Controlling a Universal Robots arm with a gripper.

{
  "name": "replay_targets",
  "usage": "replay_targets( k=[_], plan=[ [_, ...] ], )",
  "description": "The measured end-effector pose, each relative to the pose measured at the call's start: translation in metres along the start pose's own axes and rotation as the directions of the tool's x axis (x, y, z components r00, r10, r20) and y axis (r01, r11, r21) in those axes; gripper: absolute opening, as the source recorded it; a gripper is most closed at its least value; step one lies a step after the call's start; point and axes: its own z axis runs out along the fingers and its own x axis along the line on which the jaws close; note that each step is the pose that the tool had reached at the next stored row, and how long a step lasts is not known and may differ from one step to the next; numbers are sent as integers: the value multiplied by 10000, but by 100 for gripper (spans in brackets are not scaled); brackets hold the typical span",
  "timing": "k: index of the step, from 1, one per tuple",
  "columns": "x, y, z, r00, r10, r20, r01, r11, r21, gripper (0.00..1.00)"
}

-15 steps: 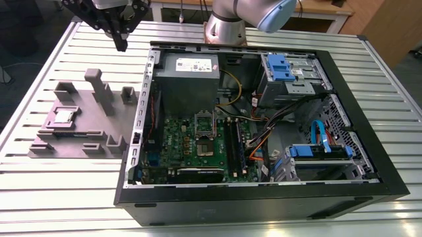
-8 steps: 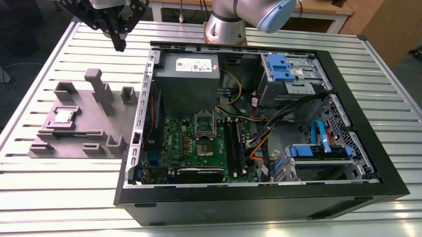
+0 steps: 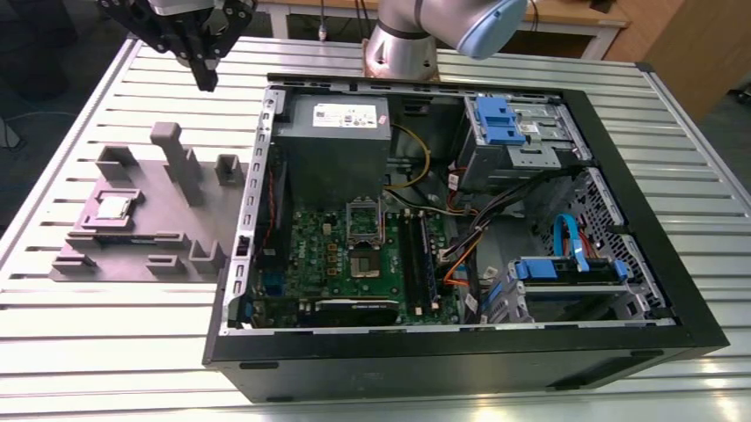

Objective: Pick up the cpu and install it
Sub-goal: 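Reach for the cpu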

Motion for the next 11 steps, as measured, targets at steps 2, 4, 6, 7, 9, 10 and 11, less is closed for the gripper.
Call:
replay_targets(
  k=[2,4,6,7,9,10,11],
  plan=[
    [19,-1,-1,10000,0,-1,0,10000,1,11],
    [35,-3,-1,10000,0,-1,0,10000,0,11],
    [48,-4,-2,10000,0,0,0,10000,0,11],
    [50,-4,-1,10000,-1,0,1,10000,0,11],
    [59,-5,-1,10000,0,0,0,10000,0,11],
    [65,-5,-1,10000,0,0,0,10000,0,11],
    [69,-5,-1,10000,-1,0,1,10000,0,11]
  ],
)
